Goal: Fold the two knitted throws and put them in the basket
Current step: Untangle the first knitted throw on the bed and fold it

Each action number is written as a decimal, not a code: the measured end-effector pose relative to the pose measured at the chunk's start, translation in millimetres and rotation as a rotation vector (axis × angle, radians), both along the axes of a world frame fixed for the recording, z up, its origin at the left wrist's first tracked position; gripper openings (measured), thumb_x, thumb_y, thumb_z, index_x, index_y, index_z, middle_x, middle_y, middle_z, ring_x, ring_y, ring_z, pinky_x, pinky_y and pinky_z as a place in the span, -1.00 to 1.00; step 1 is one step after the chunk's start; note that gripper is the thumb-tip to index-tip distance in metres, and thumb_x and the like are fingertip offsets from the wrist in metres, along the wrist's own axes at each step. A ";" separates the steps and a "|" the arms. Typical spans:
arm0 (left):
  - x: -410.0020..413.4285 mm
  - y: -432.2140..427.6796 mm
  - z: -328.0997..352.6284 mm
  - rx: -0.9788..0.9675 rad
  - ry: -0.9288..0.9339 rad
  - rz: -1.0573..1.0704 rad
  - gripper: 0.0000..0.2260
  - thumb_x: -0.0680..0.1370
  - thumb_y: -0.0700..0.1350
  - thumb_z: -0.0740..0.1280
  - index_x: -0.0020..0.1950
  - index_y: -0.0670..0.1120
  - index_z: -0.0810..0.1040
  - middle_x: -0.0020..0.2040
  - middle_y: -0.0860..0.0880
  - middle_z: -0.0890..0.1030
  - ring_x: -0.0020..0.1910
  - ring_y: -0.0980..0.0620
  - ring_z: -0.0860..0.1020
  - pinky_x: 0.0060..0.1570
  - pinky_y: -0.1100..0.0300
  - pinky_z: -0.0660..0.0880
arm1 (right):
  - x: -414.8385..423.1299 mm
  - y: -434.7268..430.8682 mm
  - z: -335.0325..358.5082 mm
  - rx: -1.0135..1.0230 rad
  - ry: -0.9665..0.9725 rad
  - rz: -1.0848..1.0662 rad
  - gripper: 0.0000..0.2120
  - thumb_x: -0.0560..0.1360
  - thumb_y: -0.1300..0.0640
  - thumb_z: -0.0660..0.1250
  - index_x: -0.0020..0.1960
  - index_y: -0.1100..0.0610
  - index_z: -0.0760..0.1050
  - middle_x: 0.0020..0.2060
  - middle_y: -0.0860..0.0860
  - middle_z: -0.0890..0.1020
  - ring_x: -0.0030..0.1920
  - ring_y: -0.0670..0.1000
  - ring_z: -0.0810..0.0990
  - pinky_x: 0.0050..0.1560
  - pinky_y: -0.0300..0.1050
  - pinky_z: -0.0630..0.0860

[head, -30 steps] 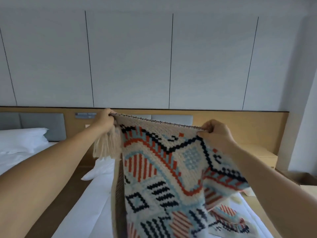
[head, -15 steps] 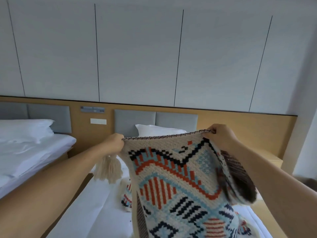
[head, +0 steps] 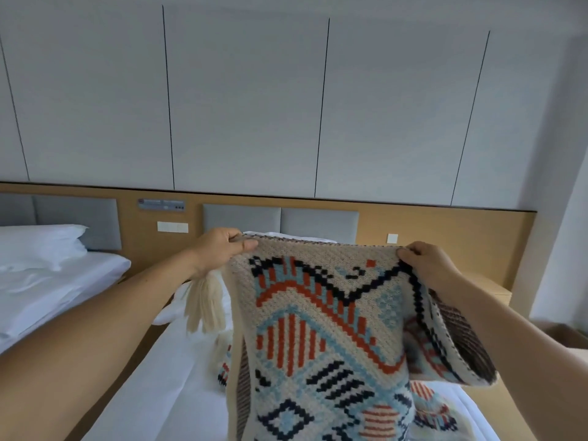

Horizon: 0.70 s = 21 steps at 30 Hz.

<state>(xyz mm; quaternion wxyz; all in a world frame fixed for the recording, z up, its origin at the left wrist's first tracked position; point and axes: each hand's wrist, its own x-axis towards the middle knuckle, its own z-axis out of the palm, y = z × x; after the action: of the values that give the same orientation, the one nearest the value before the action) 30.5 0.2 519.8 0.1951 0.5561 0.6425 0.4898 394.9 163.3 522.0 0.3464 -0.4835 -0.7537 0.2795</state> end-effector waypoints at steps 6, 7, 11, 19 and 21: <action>10.5 16.2 -14.3 -0.270 -0.204 0.194 -0.62 0.52 -0.08 0.41 0.28 -0.24 0.55 0.31 -0.19 0.54 0.29 -0.19 0.50 0.35 -0.12 0.38 | -23.0 -8.2 -8.9 0.046 -0.169 0.025 -0.71 0.59 -0.05 0.28 -0.06 0.18 0.57 -0.17 0.11 0.65 -0.23 0.04 0.58 -0.25 -0.11 0.47; 16.9 16.8 -16.4 -0.312 -0.216 0.199 -0.61 0.51 -0.10 0.41 0.29 -0.24 0.54 0.30 -0.22 0.55 0.25 -0.21 0.52 0.31 -0.14 0.42 | -27.7 -12.5 -10.3 0.025 -0.203 0.034 -0.68 0.58 -0.05 0.30 -0.08 0.21 0.58 -0.19 0.10 0.65 -0.25 0.02 0.55 -0.29 -0.13 0.43; 56.8 18.1 -20.4 -0.377 -0.289 0.148 -0.66 0.50 -0.15 0.37 0.22 -0.28 0.55 0.12 -0.29 0.63 -0.01 -0.22 0.64 0.01 -0.06 0.60 | -55.5 -26.2 -18.6 -0.099 -0.215 0.086 -0.72 0.54 -0.01 0.34 -0.11 0.23 0.58 -0.23 0.12 0.60 -0.25 0.05 0.51 -0.24 -0.08 0.47; 118.4 25.5 -19.1 -0.130 -0.186 -0.222 -0.71 0.55 -0.13 0.38 0.25 0.06 0.47 0.02 -0.02 0.52 0.00 0.07 0.50 -0.02 0.26 0.47 | -92.5 -58.5 -14.1 -0.076 -0.065 0.242 -0.69 0.57 0.02 0.33 -0.26 0.19 0.52 -0.38 0.03 0.52 -0.35 0.01 0.48 -0.30 -0.15 0.40; 129.6 27.4 -20.2 -0.110 -0.027 -0.371 -0.58 0.52 -0.14 0.41 0.30 0.20 0.43 0.14 0.00 0.56 0.12 0.05 0.54 0.19 0.16 0.48 | -94.2 -60.5 -13.8 -0.087 0.016 0.284 -0.72 0.53 0.06 0.37 -0.27 0.21 0.54 -0.40 0.03 0.54 -0.38 -0.03 0.45 -0.33 -0.17 0.38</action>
<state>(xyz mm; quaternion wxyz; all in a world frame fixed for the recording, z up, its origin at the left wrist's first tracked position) 160.1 27.5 499.7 0.3207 0.6469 0.5521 0.4170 300.7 102.8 508.2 0.2879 -0.3846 -0.7988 0.3620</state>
